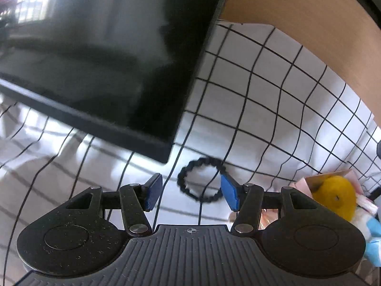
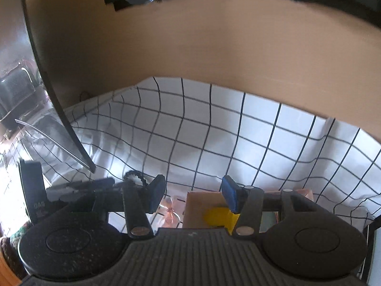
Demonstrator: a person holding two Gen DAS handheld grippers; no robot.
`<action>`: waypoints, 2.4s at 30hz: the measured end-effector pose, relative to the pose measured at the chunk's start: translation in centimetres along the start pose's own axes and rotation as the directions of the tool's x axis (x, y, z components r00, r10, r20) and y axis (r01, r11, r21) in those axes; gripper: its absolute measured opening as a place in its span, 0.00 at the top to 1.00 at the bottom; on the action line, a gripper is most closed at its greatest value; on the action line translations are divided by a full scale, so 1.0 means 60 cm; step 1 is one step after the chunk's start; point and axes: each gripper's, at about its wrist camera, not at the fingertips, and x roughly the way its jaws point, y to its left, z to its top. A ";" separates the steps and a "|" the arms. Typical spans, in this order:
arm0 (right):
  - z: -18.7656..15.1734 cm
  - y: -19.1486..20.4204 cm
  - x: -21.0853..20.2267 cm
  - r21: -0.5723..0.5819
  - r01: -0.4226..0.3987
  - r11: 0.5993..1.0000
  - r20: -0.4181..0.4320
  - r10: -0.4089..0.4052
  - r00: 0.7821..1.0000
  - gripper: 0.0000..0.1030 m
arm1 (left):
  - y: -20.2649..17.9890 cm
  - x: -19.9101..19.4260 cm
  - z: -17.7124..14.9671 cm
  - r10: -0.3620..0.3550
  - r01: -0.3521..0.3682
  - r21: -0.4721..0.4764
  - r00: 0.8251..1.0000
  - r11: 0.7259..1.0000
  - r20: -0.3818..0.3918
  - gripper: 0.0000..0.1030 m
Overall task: Organize soft objects
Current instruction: 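Grasp the black beaded hair tie with the left tool, then grasp the pink ribbon bow with the right tool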
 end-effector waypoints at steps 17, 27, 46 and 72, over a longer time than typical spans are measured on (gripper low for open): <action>-0.011 0.008 0.047 -0.039 0.006 0.999 -0.108 -0.010 0.994 0.49 | 0.028 0.042 -0.009 0.006 -0.014 -0.080 0.995 0.997 -0.099 0.87; 0.004 0.023 0.049 -0.040 -0.034 0.999 -0.140 0.028 0.990 0.49 | 0.048 -0.001 -0.017 0.002 -0.010 -0.087 0.996 0.996 -0.088 0.90; 0.020 0.151 0.215 -0.323 -0.090 0.942 -0.415 -0.056 0.908 0.59 | 0.032 -0.245 -0.003 0.066 -0.071 0.110 0.997 0.991 0.050 0.90; -0.005 0.147 0.255 -0.364 -0.190 0.912 -0.538 -0.039 0.842 0.59 | 0.039 -0.217 -0.022 0.060 -0.053 0.118 0.997 0.992 -0.055 0.90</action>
